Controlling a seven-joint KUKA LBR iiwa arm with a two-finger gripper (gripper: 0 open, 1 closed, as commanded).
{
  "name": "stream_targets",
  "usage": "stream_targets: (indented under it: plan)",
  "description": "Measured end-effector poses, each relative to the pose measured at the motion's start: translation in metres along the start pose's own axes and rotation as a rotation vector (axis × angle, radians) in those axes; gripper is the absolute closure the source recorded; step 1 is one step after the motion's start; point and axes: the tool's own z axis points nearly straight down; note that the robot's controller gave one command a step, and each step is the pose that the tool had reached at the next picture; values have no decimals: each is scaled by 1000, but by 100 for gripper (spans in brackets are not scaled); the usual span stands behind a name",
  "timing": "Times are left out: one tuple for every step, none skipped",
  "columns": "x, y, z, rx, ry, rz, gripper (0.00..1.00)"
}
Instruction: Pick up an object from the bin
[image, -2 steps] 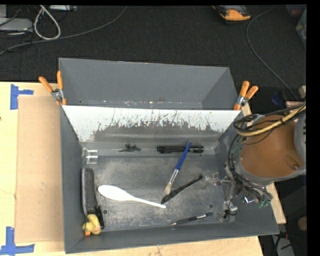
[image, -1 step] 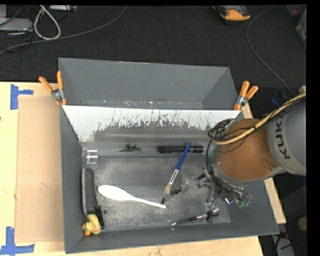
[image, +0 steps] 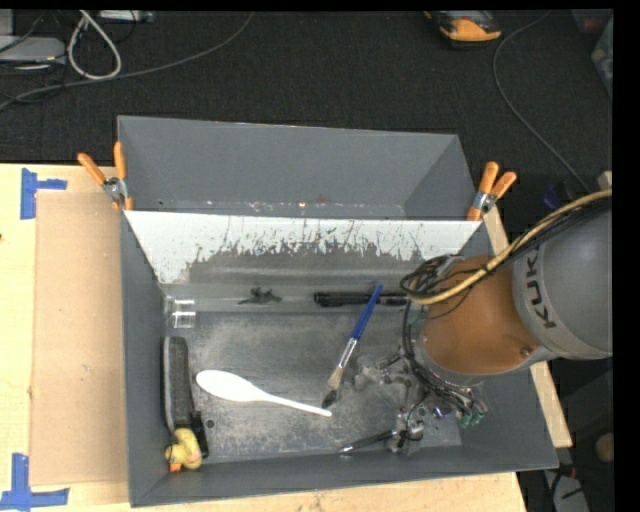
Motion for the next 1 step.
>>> stream_targets:
  plan:
    - [-6, 22, 0, -7, 2, -208, 100]
